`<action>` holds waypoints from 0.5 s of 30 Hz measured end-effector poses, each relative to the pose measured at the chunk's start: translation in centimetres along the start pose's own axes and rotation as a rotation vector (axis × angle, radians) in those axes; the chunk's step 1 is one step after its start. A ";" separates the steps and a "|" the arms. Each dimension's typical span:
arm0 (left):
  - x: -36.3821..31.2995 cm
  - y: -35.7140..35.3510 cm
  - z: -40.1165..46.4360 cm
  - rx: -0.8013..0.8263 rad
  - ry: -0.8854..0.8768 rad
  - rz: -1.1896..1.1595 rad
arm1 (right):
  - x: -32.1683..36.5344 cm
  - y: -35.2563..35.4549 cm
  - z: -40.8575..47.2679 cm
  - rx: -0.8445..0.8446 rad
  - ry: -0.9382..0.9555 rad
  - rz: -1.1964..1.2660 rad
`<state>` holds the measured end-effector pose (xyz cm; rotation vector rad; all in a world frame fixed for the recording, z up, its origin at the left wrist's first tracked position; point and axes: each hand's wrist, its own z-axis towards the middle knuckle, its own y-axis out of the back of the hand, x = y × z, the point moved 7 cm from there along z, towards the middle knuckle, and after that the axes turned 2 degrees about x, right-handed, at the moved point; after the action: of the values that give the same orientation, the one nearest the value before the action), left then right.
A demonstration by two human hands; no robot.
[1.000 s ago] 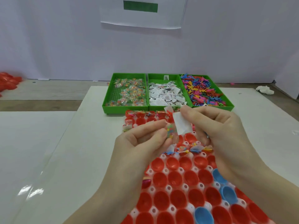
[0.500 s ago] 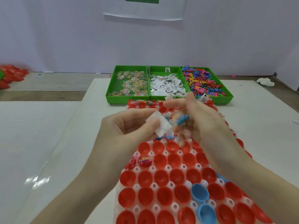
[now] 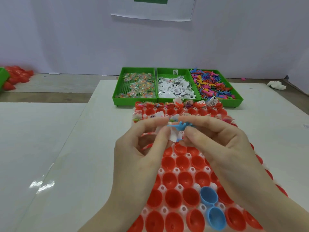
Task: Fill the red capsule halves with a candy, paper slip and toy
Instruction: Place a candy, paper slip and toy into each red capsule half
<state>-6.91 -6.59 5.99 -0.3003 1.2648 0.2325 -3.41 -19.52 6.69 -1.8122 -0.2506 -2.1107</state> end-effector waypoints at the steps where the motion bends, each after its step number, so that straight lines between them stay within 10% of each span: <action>1: 0.0 0.0 -0.1 -0.021 -0.001 -0.015 | 0.1 0.1 -0.2 -0.019 0.007 -0.009; 15: 1.0 0.5 0.0 0.059 0.011 -0.078 | -1.6 0.0 1.3 -0.038 -0.140 -0.053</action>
<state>-6.74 -6.14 5.02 -0.3002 1.2658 0.1271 -1.96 -18.82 5.31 -1.9991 -0.2983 -2.0394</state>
